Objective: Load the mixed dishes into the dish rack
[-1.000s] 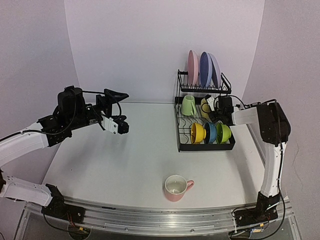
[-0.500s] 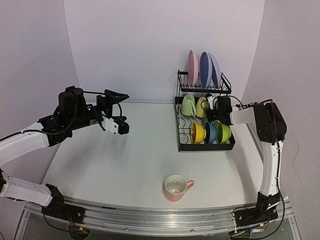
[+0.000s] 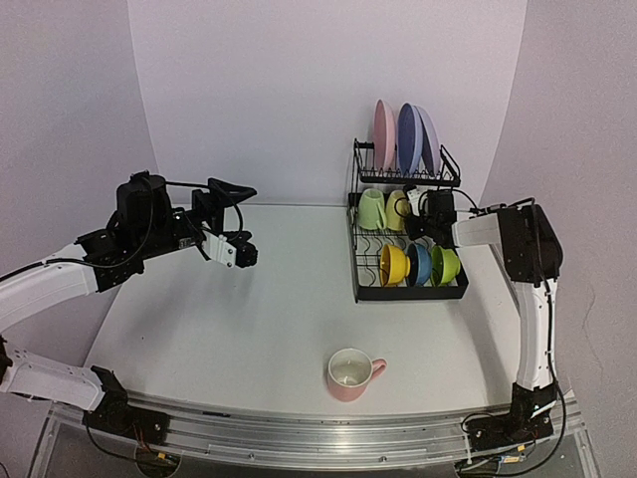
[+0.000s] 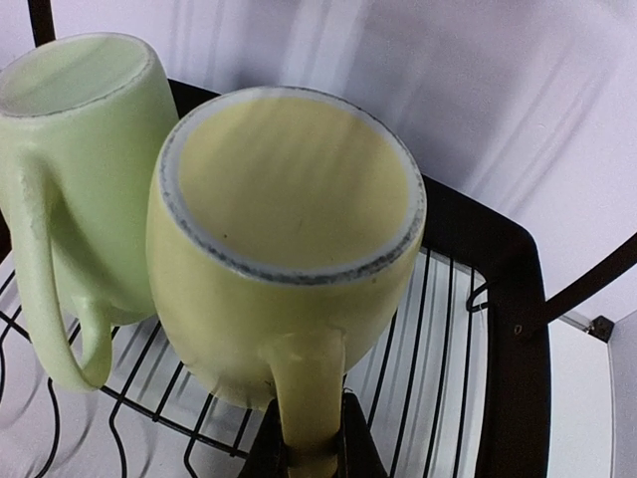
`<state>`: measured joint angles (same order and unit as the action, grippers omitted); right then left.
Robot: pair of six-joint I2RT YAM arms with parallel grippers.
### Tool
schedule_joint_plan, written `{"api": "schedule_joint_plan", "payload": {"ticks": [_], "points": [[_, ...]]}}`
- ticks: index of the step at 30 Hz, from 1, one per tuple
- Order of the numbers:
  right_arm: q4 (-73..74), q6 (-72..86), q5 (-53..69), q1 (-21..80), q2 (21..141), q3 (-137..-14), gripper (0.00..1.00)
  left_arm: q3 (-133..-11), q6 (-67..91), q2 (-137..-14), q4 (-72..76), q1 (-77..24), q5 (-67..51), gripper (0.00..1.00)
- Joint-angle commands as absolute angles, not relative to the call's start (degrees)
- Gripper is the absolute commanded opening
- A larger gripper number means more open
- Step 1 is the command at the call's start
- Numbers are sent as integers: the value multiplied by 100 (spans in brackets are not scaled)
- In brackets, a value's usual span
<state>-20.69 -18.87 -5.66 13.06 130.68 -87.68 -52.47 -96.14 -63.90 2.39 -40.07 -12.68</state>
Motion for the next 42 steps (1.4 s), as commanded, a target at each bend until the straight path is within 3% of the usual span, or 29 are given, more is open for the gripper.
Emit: {"api": "schedule_joint_plan", "payload": {"ticks": [1,10,17,20,37,42], "points": [[-2066,-2068,-883,1294,13407,-9122,0,-5535,-9651,-6422,206,-4015,-1206,90],[-1926,-2041,-852,1300,13466,-9303,2,-5557,-9659,-6401,167,-4017,-1173,90],[-1925,-1871,-714,1300,13049,-8887,38,-5481,-9635,-6344,167,-4017,-1165,90],[-1931,-1770,-686,1298,12842,-8744,46,-5469,-9625,-6328,167,-4017,-1169,90],[-1924,-1845,-838,1300,11369,-7449,50,-5433,-9248,-6134,-151,-4023,-1188,90],[-1703,-1832,-820,1303,10589,-6743,60,-5694,-7935,-6280,-1198,-4191,-1352,90]]}}
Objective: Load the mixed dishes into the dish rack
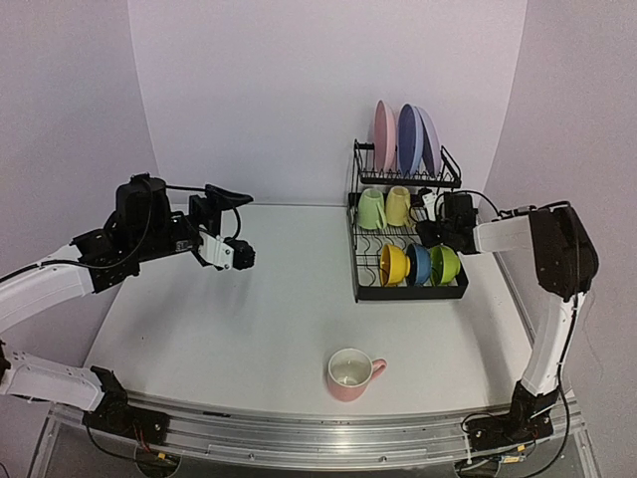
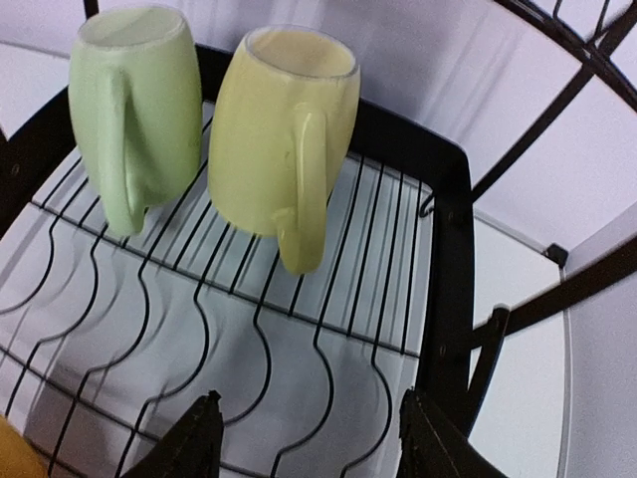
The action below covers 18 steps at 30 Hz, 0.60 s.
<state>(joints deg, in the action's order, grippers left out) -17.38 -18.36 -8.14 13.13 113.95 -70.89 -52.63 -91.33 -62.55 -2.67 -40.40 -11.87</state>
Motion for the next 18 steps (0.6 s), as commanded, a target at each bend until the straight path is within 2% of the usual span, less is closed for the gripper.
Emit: {"api": "schedule_joint_plan", "payload": {"ticks": [1,5,6,12,18], "points": [[-1548,-1800,-806,1307,10437,-6652,64,-5812,-7477,-6373,-1475,-4245,-1433,90],[-872,-1597,-663,1307,9830,-6435,83,-6403,-5616,-6909,-2493,-4443,-2110,89],[-754,-1565,-611,1312,9690,-6381,85,-6543,-5234,-7063,-2672,-4509,-2320,89],[-37,-1406,-500,1318,8912,-6321,86,-7232,-3825,-7928,-3018,-4939,-3061,88],[1800,-489,-214,1346,7872,-6731,89,-7925,-2702,-8919,-3125,-5658,-3241,88]]}}
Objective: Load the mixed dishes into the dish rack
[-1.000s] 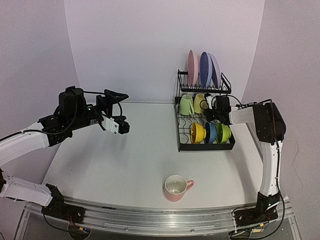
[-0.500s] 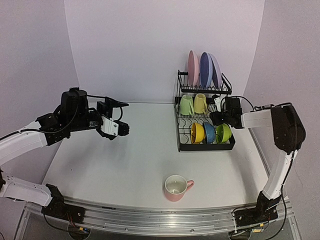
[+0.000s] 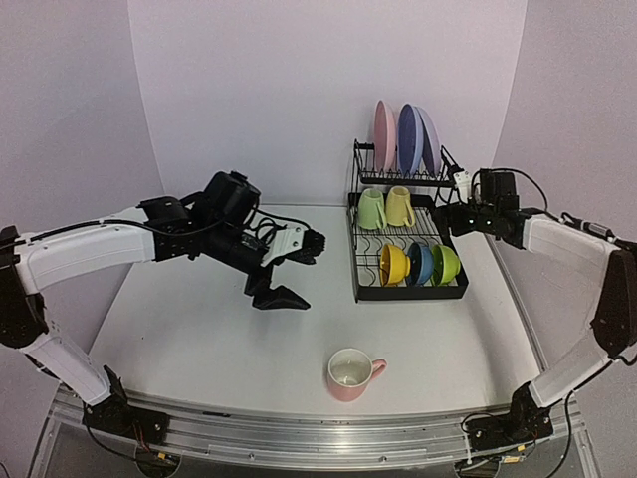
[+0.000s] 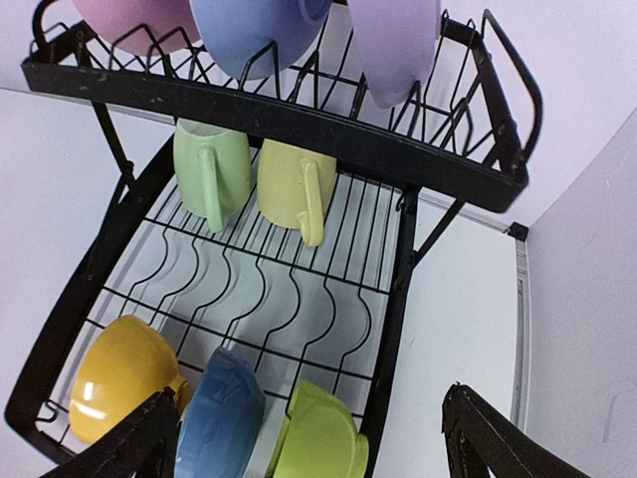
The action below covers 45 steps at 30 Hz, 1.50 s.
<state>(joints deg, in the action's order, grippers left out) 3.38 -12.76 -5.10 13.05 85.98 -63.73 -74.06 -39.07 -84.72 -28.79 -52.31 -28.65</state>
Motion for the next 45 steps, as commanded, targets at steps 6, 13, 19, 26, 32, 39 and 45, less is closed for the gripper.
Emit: {"api": "schedule_joint_plan", "payload": {"ticks": [6,13,19,26,32,39,45], "points": [[3485,951,159,1534,7091,-6998,91,-8548,-1933,-9950,-3336,-6374,-2766,88],[4191,1877,251,1807,6357,-6706,91,-9985,-1625,-11430,-4432,-6476,-1537,82],[4463,1990,146,1998,6238,-6574,91,-9860,-1900,-11617,-4415,-6701,-1457,80],[4603,1942,22,2101,6312,-6583,91,-9524,-2023,-11733,-4376,-6891,-1298,78],[4673,2201,32,2181,6457,-6694,91,-9184,-2355,-11568,-3813,-6887,-768,46],[4728,2693,213,2400,6677,-6894,91,-8808,-2909,-11083,-3327,-6890,-474,0],[4790,3039,551,2610,6841,-7227,90,-8096,-3788,-10011,-2559,-6882,99,0]]}}
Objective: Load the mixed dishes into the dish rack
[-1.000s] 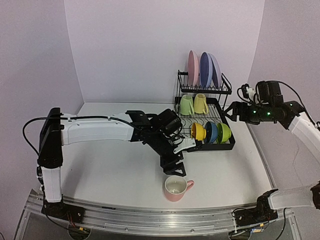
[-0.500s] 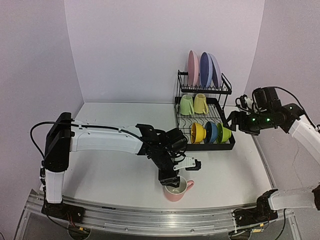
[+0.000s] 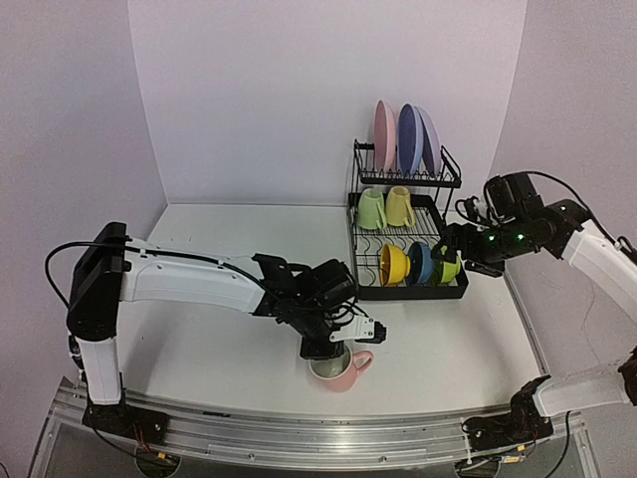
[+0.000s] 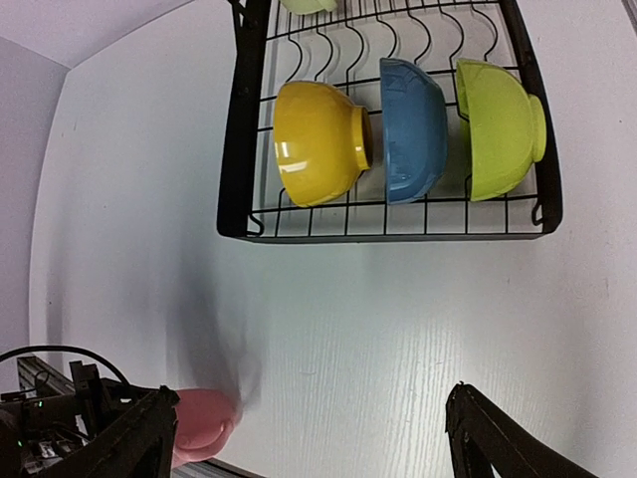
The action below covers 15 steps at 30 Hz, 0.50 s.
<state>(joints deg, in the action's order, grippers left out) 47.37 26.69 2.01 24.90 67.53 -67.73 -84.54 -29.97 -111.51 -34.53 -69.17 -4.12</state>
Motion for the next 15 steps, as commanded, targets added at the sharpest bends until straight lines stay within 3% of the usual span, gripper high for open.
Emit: {"api": "schedule_joint_plan", "payload": {"ticks": [1,8,15], "points": [[4801,3119,694,2638,6878,-7321,90,-7859,-4106,-9656,-2235,-6882,260,0],[4623,4361,2687,2753,7487,-8056,90,-6824,-7030,-8291,510,-6583,829,0],[2324,5916,3744,3105,7700,-7939,81,-6668,-9548,-8379,2985,-6031,388,0]]}}
